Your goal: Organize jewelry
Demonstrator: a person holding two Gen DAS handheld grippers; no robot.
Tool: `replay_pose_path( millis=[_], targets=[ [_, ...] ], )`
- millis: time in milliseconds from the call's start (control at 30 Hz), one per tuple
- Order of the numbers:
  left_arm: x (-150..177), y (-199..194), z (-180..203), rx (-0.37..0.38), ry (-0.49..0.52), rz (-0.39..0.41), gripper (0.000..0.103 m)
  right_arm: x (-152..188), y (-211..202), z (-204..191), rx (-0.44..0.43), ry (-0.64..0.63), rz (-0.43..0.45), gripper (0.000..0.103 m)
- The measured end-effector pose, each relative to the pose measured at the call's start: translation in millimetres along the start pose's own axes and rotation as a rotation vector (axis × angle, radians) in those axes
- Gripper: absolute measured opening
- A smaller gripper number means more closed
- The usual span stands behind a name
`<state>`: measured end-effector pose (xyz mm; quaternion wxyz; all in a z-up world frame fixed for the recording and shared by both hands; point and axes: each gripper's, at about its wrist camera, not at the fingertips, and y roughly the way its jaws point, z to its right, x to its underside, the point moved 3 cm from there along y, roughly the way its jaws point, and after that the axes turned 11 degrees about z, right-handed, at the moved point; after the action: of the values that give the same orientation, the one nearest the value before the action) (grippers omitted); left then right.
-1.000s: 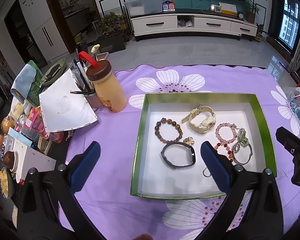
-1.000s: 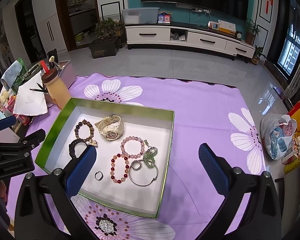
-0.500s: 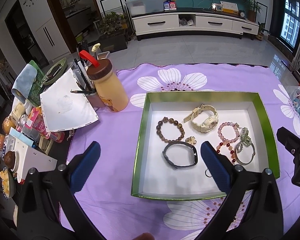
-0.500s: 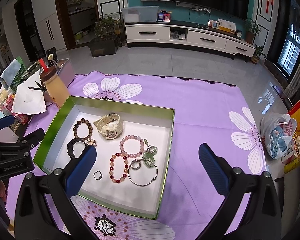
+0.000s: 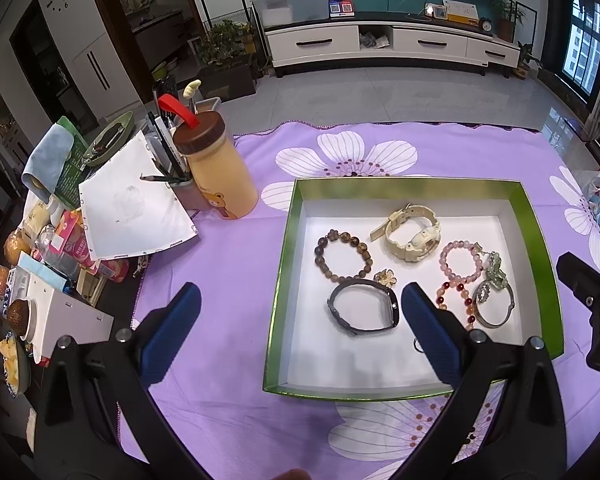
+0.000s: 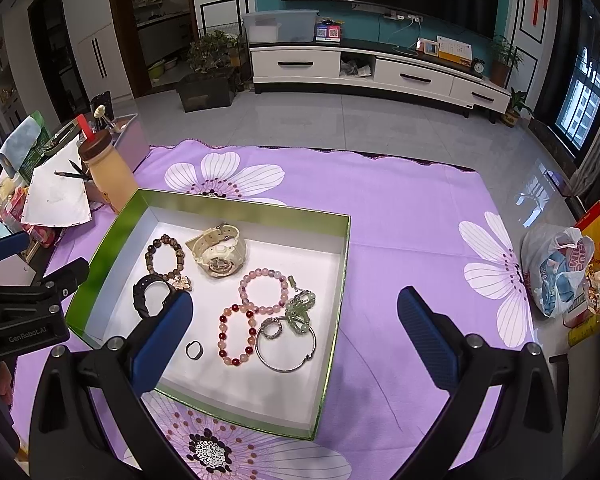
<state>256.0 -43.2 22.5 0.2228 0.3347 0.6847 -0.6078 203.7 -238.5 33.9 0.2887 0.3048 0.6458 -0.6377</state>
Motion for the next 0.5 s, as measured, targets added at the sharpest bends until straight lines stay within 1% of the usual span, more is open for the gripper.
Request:
replay_pose_path(
  millis=[500],
  targets=[
    [1.9, 1.9, -1.5, -0.006, 0.001, -0.003, 0.101, 1.1, 0.8, -3.2, 0.002, -0.002, -0.002, 0.102]
  ],
)
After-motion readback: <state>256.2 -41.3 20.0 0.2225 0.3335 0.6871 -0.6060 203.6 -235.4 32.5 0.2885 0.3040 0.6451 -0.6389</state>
